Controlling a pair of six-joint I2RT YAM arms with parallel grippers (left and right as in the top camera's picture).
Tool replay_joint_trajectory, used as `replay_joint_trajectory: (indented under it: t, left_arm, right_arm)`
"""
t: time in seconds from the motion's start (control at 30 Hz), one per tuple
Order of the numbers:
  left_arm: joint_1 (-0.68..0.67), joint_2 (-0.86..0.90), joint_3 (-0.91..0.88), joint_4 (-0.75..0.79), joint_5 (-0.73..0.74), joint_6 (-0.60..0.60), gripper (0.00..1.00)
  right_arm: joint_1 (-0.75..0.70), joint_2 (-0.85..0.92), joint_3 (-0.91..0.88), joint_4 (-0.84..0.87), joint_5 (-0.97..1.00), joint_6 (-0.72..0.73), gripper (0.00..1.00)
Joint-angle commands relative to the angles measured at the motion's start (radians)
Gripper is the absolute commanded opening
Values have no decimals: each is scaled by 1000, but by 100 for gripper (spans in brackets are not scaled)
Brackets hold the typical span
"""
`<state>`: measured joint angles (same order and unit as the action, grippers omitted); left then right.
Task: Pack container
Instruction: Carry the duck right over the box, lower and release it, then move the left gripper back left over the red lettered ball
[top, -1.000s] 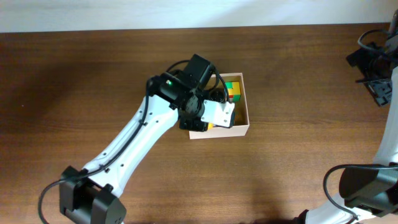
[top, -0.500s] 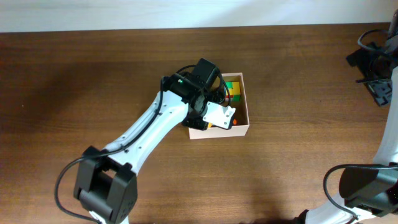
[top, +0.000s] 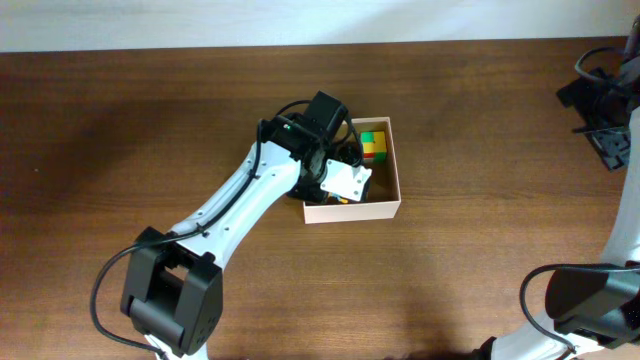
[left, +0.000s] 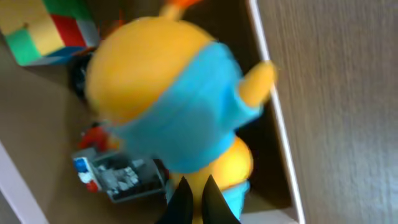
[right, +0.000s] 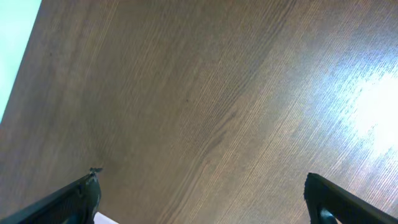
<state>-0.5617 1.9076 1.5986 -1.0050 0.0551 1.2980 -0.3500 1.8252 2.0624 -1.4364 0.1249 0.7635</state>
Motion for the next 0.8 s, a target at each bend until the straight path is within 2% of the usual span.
replay_joint_trajectory:
  t: [0.0,0.03,0.23,0.27,0.47,0.67,0.77]
  left_arm:
    - [10,6,-3,-17,0,-3,16]
    - [10,6,-3,-18,0,-3,34]
    - [10,6,-3,-16,0,-3,96]
    - [10,6,-3,-16,0,-3,100]
    - [8,1,7,64,-1,-11,99]
    - [9,-38,103,165,-43,-217,99]
    - [16,-69,155,196,-89,-377,99]
  right_arm:
    - [-4,3,2,0,2,8,99]
    - [-4,3,2,0,2,8,99]
    - [-4,3,2,0,2,8,99]
    - [-4,3,2,0,2,8,99]
    - [-4,3,2,0,2,8,99]
    - [-4,3,2,0,2,8,99]
    - [-4,3,2,0,2,8,99]
